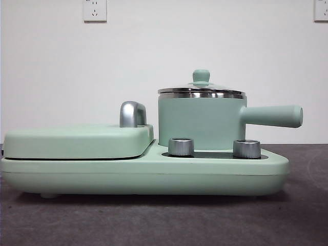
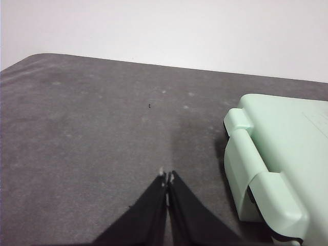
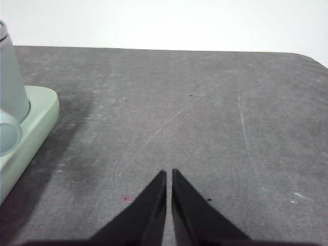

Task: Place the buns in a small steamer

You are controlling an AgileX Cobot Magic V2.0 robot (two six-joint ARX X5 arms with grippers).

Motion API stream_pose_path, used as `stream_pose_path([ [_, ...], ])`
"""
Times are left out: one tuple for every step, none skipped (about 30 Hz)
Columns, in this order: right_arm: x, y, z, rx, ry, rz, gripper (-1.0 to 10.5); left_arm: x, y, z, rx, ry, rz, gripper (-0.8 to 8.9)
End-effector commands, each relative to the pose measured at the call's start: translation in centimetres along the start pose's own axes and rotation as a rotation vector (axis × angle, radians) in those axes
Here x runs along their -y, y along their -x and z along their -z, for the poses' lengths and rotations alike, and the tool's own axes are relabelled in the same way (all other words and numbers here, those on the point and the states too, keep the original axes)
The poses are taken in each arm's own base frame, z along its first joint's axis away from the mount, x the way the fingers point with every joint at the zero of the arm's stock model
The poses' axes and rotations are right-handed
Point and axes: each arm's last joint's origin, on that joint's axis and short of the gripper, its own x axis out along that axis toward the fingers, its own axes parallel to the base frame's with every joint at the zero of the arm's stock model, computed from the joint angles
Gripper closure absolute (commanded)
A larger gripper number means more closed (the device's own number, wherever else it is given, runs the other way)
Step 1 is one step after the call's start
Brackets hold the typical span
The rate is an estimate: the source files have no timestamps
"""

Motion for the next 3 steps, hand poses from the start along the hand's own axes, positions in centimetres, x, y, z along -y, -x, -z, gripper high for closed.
stream_pose_path([
  [0.01, -0.03, 0.06, 0.006, -0.011, 0.004, 9.3, -0.08, -0.16, 0.53, -0.009, -0.005, -0.005, 8.07],
  [0.01, -0.03, 0.06, 0.007, -0.011, 0.004, 9.3, -0.08, -0.16, 0.53, -0.009, -0.005, -0.005, 8.07],
  [0.02, -0.03, 0.06, 0.007, -0.011, 0.004, 9.3, -0.08, -0.16, 0.53, -0.009, -0.005, -0.005, 8.07],
])
